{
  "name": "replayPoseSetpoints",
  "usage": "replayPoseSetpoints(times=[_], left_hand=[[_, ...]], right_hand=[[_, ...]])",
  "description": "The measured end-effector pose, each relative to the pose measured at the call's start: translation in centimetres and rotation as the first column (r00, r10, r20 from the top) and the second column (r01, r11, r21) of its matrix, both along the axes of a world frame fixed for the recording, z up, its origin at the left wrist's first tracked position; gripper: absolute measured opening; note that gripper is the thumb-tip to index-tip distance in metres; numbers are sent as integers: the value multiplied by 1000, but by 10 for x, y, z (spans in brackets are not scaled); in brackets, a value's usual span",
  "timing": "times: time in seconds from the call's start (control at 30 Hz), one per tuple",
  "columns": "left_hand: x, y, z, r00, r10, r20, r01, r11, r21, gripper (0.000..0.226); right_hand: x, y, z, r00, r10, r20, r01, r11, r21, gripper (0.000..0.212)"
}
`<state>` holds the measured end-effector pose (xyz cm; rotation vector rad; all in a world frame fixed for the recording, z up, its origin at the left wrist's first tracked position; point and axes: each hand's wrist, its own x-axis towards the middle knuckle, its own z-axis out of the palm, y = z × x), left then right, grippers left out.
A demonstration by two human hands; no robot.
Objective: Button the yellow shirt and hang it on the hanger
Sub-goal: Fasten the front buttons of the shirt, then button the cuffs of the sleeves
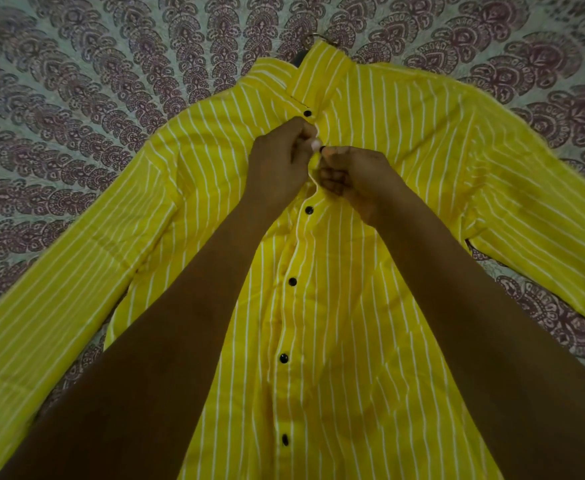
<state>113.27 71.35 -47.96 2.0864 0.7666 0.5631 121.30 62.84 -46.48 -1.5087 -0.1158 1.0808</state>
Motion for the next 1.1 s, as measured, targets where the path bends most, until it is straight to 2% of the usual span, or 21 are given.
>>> replayPoseSetpoints(times=[0.1,0.17,0.23,0.33,0.4,0.47,0.53,0.7,0.87,1.1], left_hand=[[3,-3,1,996,-33,-80,50,974,222,24],[4,-7,0,996,20,-92,-1,979,202,22],[3,-12,0,991,108,-77,-103,992,76,15],[-5,-22,2,975,206,-82,-209,978,-20,20],[-16,-33,5,973,202,-110,-208,977,-47,19],[-30,-47,6,975,181,-131,-189,980,-57,17],[-48,-64,8,978,166,-127,-174,983,-58,17],[-97,-108,16,976,140,-168,-161,980,-118,16],[-135,-162,47,977,63,-204,-97,982,-162,20],[-162,-242,94,961,-133,-243,84,976,-199,24]], right_hand=[[4,-3,4,996,44,-78,-46,999,-21,14],[1,-3,2,1000,1,-28,-3,997,-80,9],[-2,-3,-6,983,-14,183,40,990,-137,10],[-9,-17,-17,850,96,518,45,967,-252,13],[-21,-38,-17,736,163,656,24,964,-266,27],[-38,-63,-16,653,223,724,-17,960,-281,42],[-55,-93,-14,610,264,747,-28,949,-313,47],[-94,-162,-2,591,266,761,15,940,-341,44],[-129,-220,34,626,234,744,86,928,-364,42],[-165,-302,86,667,115,736,253,894,-369,40]])
